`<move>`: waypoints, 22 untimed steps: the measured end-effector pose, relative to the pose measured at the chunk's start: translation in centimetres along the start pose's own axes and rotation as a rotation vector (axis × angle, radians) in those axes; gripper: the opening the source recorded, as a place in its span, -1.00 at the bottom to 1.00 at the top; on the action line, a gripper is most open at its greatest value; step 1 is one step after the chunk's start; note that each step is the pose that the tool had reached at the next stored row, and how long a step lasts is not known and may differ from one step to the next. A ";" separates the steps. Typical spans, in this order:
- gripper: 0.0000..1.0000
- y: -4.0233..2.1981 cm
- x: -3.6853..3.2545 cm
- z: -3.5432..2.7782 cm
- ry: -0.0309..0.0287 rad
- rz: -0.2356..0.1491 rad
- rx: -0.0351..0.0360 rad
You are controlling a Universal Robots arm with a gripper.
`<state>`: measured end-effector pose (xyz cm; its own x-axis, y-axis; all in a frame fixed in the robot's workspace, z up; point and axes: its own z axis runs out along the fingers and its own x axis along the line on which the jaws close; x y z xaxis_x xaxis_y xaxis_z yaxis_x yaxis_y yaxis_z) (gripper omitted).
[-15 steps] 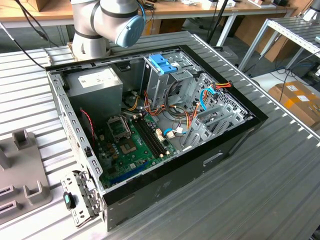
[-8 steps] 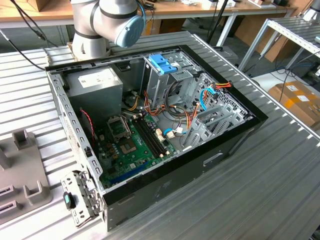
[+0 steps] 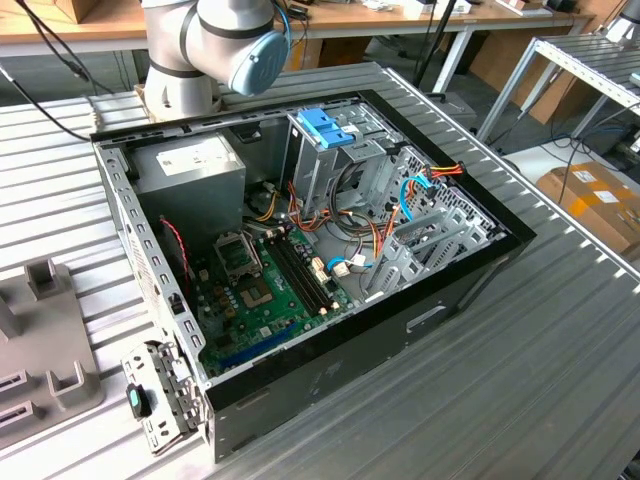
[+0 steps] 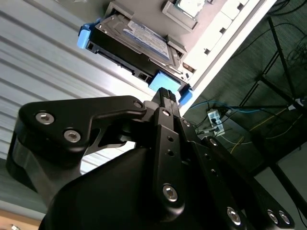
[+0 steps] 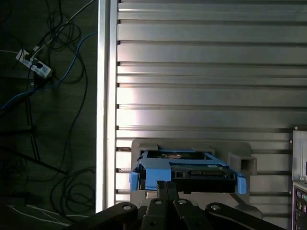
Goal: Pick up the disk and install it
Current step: 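Reach for the disk, then pick up the disk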
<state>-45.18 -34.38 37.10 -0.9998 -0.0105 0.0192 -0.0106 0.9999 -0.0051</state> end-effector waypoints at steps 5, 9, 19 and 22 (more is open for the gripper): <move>-0.79 0.00 0.09 0.60 0.0002 0.000 0.0007; -0.79 -0.06 0.10 1.22 0.0004 0.000 0.0008; -0.79 -0.35 0.20 1.59 0.0004 0.000 0.0016; -0.79 -0.36 0.20 1.61 0.0004 0.000 0.0023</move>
<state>-45.40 -34.75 35.50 -0.9998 -0.0104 0.0195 -0.0105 0.9999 -0.0074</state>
